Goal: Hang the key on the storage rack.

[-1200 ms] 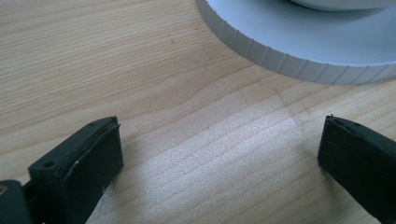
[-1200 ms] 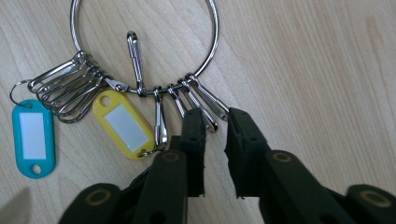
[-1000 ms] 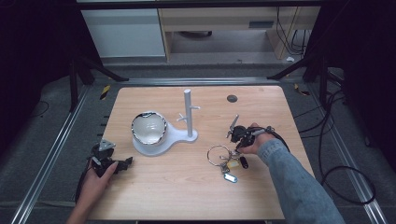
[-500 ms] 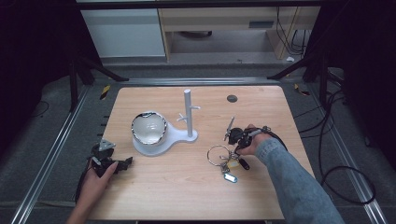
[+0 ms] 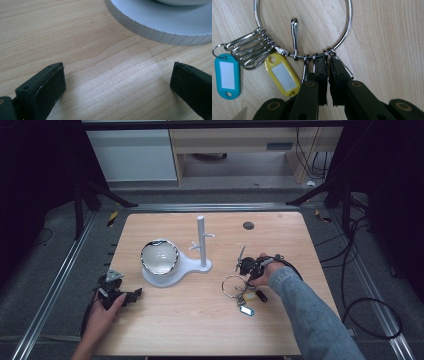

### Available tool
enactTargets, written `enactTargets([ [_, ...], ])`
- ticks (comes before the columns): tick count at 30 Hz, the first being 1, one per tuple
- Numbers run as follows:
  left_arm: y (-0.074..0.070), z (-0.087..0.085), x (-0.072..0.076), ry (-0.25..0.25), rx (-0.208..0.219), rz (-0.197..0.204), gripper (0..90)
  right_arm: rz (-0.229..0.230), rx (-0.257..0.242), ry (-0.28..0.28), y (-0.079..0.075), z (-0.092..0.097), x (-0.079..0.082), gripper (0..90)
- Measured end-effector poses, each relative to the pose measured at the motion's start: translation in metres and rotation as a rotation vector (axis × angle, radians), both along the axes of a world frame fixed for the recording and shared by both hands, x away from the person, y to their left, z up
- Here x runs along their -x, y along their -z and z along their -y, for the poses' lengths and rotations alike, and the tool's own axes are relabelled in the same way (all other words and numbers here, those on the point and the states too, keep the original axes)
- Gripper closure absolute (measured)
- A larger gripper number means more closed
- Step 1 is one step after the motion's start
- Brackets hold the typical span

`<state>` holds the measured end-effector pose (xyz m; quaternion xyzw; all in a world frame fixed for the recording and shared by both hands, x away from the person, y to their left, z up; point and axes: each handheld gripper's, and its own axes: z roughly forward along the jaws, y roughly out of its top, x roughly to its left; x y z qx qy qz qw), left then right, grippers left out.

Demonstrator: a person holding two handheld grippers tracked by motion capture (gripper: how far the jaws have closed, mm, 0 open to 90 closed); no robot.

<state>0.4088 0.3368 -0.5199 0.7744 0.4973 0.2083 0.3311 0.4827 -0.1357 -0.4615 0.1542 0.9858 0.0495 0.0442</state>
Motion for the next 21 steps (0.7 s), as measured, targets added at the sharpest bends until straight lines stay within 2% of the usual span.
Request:
enactTargets([
  [9, 0.0, 0.0, 0.0, 0.001, -0.001, -0.001, 0.0, -0.004, 0.008, 0.0, 0.0, -0.004, 0.001, 88.1],
  [21, 0.0, 0.0, 0.0, 0.0, 0.0, 0.0, 0.0, -0.022, -0.027, 0.043, -0.011, 0.002, 0.001, 88.5],
])
